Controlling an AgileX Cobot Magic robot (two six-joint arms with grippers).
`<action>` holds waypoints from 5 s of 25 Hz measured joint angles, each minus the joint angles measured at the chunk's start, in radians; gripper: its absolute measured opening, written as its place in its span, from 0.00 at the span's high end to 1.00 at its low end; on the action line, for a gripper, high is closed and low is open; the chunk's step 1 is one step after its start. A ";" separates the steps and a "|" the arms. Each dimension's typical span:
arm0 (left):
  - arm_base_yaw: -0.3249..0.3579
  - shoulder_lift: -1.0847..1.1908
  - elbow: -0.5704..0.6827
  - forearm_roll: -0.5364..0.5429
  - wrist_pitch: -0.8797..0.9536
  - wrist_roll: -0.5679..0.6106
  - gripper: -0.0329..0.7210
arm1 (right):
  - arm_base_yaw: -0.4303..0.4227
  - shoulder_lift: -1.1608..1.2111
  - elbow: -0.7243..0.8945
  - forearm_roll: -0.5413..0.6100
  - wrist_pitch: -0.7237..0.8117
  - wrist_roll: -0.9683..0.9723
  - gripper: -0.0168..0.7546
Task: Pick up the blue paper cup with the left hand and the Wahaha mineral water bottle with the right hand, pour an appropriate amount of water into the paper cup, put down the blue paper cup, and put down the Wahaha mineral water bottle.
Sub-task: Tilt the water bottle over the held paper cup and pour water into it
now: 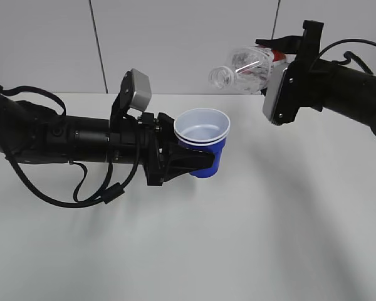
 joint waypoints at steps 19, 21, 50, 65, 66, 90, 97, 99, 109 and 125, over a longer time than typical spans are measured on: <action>0.000 0.000 0.000 0.000 -0.025 0.000 0.32 | 0.000 0.000 0.000 -0.042 0.001 -0.073 0.35; 0.000 0.000 0.000 0.000 -0.027 0.000 0.32 | 0.000 0.000 0.000 -0.053 0.001 -0.077 0.35; 0.000 0.000 0.000 0.044 -0.027 -0.039 0.32 | 0.000 0.000 0.000 -0.059 0.001 -0.117 0.35; 0.000 0.000 0.000 0.046 -0.027 -0.041 0.32 | 0.000 0.000 0.000 -0.059 0.001 -0.125 0.35; 0.000 0.000 0.000 0.046 -0.027 -0.041 0.32 | 0.000 0.000 0.000 -0.059 0.001 -0.125 0.35; 0.000 0.000 0.000 0.050 -0.025 -0.043 0.32 | 0.000 0.000 -0.001 -0.059 0.001 -0.143 0.35; 0.000 0.000 0.000 0.050 -0.025 -0.043 0.32 | 0.000 0.000 -0.001 -0.059 0.001 -0.143 0.35; 0.000 0.000 0.000 0.050 -0.025 -0.043 0.32 | 0.000 0.000 -0.001 -0.059 0.001 -0.143 0.35; 0.000 0.000 0.000 0.052 -0.025 -0.043 0.32 | 0.000 0.000 -0.001 -0.059 0.001 -0.143 0.35; 0.000 0.000 0.000 0.052 -0.025 -0.043 0.32 | 0.000 0.000 -0.001 -0.059 0.001 -0.145 0.35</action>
